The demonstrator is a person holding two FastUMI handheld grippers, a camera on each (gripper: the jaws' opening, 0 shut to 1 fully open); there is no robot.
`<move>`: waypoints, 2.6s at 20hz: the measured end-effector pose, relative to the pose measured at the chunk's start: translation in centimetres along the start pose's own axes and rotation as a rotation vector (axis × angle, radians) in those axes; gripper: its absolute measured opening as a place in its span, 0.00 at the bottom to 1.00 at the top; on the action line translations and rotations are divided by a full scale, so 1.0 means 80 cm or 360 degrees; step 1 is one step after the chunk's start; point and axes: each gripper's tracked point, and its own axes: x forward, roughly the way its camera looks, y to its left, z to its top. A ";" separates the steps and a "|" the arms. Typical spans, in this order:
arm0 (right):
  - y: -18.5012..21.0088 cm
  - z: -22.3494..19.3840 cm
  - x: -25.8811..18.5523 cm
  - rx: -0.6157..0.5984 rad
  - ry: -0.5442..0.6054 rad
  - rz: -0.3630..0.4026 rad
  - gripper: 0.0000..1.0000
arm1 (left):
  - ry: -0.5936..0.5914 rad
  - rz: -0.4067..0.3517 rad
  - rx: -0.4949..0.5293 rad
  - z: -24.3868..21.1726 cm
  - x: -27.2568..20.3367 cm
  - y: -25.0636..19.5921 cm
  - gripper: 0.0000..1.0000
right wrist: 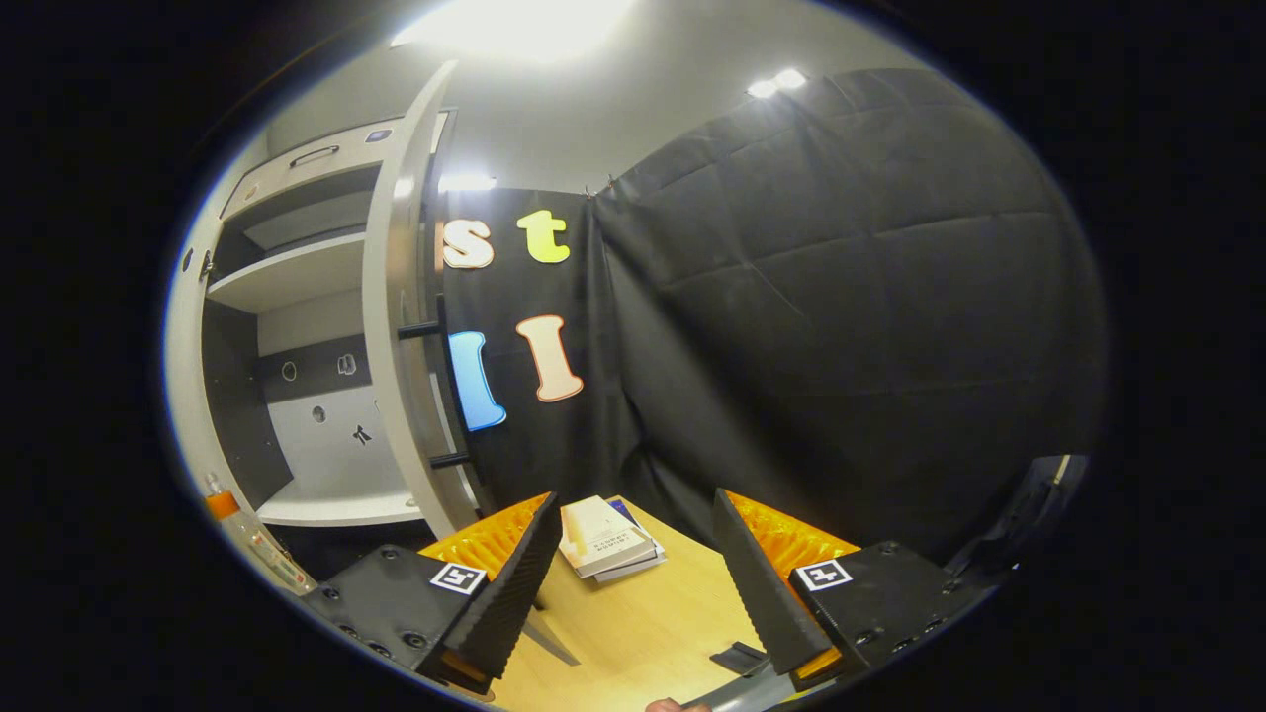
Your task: Grasp the bottle in the cabinet with the left hand and place it on the coaster, then close the right door with the right hand and the left door with the left hand.
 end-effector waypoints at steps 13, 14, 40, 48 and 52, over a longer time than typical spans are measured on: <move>0.002 -0.006 -0.034 -0.0058 0.0030 0.0049 0.98 | 0.0298 -0.0164 -0.0037 -0.215 -0.007 -0.074 0.39; 0.002 -0.011 -0.036 -0.0071 0.0045 0.0056 0.98 | 0.0330 -0.0172 -0.0032 -0.230 -0.007 -0.081 0.39; -0.029 -0.047 -0.066 -0.0065 0.0143 -0.0018 0.98 | 0.0557 -0.0141 0.0116 -0.346 -0.003 -0.112 0.70; -0.018 -0.047 -0.063 -0.0080 0.0115 0.0007 0.98 | 0.0426 -0.0217 0.0170 -0.250 -0.045 -0.126 0.94; -0.014 -0.033 -0.048 -0.0100 0.0094 0.0024 0.98 | 0.0320 -0.0103 0.0170 -0.163 -0.078 -0.105 0.95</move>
